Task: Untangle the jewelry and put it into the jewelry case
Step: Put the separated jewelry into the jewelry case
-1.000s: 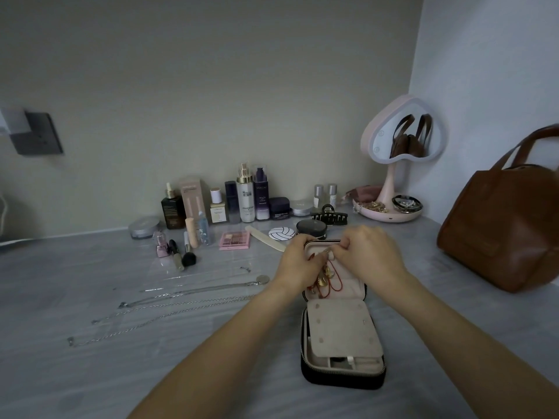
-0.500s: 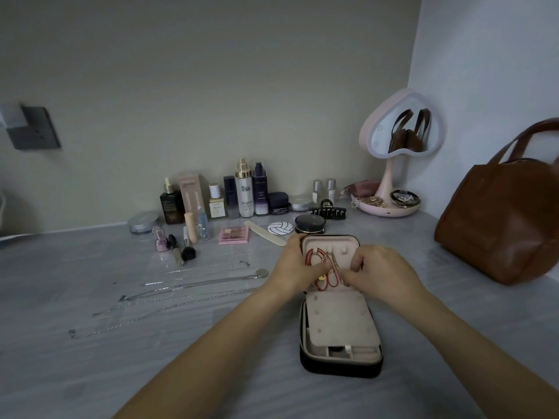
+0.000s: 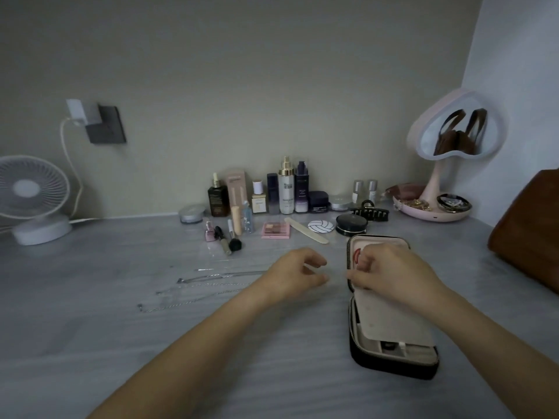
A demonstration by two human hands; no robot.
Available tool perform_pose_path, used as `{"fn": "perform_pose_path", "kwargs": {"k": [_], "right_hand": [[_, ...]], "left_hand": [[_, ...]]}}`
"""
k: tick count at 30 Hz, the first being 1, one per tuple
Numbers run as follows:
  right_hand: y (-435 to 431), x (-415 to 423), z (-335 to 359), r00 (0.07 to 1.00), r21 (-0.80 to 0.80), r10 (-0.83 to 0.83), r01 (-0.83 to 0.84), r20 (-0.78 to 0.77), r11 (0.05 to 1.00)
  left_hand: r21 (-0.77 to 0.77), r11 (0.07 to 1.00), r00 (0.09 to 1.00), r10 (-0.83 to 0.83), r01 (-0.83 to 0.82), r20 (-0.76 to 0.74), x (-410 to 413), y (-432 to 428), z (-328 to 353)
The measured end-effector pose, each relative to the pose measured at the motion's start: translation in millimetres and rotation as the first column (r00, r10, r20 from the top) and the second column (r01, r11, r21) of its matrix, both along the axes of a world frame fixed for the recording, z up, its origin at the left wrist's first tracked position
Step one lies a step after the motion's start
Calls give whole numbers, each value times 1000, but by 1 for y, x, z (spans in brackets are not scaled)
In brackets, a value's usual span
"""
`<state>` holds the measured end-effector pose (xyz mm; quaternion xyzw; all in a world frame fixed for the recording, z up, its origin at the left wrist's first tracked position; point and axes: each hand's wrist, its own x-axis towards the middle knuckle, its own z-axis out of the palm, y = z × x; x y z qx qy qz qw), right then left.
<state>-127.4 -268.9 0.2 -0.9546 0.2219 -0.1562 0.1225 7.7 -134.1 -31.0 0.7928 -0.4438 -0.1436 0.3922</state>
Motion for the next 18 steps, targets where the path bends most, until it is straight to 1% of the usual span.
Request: {"fn": "perform_pose_path", "kwargs": {"k": [2,4,5,8,9,14,16,18], "right_hand": [[12,13,0,997,-14,62,-62,-48,998],[23,28,-2,991,-37,108,-112,-85,993],[29,37,-2,986,-49,121,-127,-112,991],[44,64,-3,968,-67,166,-182,-190,981],[49,71,-2,961,-52,185,-199,-204,979],[74,104,-3,946,-12,217,-226,-239,974],[82,113,-7,941,19,254,-256,-224,966],[90,119,-13,923,70,315,-307,-222,949]], "left_hand": [[77,996,991,40,-51,130,22,23,1],[182,971,951,95,-153,293,46,48,-2],[241,951,931,103,-196,351,57,60,-5],[406,871,899,85,-277,430,73,85,-16],[433,855,894,77,-287,441,73,89,-19],[408,862,833,29,-300,552,62,89,-25],[391,875,841,36,-287,539,60,88,-27],[338,904,866,66,-262,495,58,88,-26]]}}
